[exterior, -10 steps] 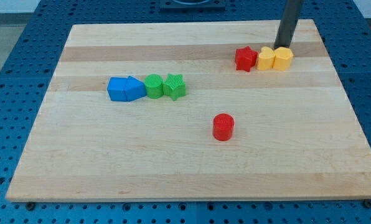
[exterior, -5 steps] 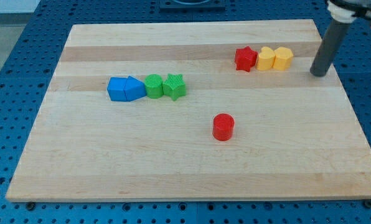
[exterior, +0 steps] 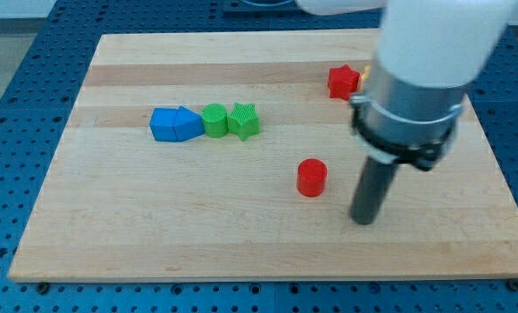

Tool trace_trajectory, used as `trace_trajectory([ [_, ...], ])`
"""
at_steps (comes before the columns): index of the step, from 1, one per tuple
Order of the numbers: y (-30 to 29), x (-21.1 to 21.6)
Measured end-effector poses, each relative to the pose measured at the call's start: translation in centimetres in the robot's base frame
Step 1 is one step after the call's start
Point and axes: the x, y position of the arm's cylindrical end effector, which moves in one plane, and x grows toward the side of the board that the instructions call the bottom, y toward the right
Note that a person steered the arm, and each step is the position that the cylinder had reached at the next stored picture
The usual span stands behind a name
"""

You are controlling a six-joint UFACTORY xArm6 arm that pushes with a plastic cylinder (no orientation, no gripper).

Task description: Slide the red circle bottom of the red star

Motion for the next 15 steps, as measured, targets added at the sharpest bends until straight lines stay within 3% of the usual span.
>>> trace_trajectory([
  [2, -6.8, 0.1],
  [7, -2.9, -4.0],
  [15, -2.1, -12.8],
])
